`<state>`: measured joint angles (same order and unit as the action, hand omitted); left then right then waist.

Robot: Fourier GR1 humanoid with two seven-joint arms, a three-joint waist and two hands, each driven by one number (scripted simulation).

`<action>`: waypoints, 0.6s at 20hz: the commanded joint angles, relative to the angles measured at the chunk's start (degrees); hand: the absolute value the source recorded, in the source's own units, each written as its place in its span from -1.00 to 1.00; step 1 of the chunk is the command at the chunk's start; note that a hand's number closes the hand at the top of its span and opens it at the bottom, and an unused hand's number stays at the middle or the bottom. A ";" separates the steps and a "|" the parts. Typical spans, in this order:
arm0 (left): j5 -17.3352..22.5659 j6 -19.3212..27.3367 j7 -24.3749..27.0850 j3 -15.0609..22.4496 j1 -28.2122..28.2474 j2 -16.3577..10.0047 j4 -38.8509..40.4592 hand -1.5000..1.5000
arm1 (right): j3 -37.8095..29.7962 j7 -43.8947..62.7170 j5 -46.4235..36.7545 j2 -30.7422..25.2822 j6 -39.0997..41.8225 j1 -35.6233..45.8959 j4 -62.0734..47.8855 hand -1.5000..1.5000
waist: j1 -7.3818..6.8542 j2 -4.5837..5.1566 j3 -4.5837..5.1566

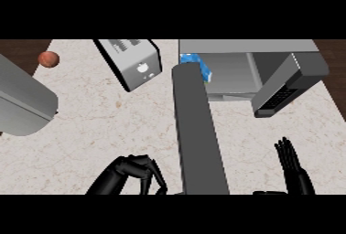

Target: Pick up the milk, place it into the microwave and close the microwave

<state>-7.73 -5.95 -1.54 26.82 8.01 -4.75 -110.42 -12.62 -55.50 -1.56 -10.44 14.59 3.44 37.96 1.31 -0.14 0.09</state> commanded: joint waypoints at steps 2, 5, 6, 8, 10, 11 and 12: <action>-0.07 -4.15 -4.49 2.89 -7.70 1.88 8.52 1.00 | 0.89 -4.62 2.29 -1.88 7.73 -6.64 5.96 -1.00 | 0.56 0.15 -0.06; -0.77 -5.66 -6.03 3.99 -11.63 3.49 12.49 1.00 | 1.99 -4.38 3.36 -1.73 7.57 -10.04 10.79 -1.00 | 0.22 0.10 -0.06; -1.26 -4.53 -3.93 5.76 -12.54 4.61 16.12 1.00 | 1.68 -3.10 4.61 -3.61 9.54 -11.28 12.64 -1.00 | 0.52 0.12 -0.03; -4.41 0.62 -0.47 10.39 -14.39 4.66 20.06 1.00 | 1.56 -1.25 6.46 -3.60 9.88 -10.64 13.68 -1.00 | 0.05 0.14 -0.05; -5.40 2.90 1.28 12.93 -16.00 4.70 21.86 1.00 | 2.63 0.67 7.46 -4.24 10.48 -12.85 18.53 -1.00 | 0.05 0.08 -0.02; -4.72 7.63 -1.96 16.35 -19.36 4.72 23.54 1.00 | 2.71 -1.00 7.66 -4.43 10.54 -14.36 18.66 -1.00 | 0.62 0.12 -0.05; -4.59 5.00 -0.61 15.84 -19.30 4.73 24.62 1.00 | 2.97 1.00 8.98 -4.90 11.62 -12.85 20.65 -1.00 | 0.30 0.13 -0.04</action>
<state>-10.48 -3.85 -2.72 37.86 -7.52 -0.19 -92.08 -10.04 -52.18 4.84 -14.00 18.31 -7.98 54.46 1.58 -0.14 0.06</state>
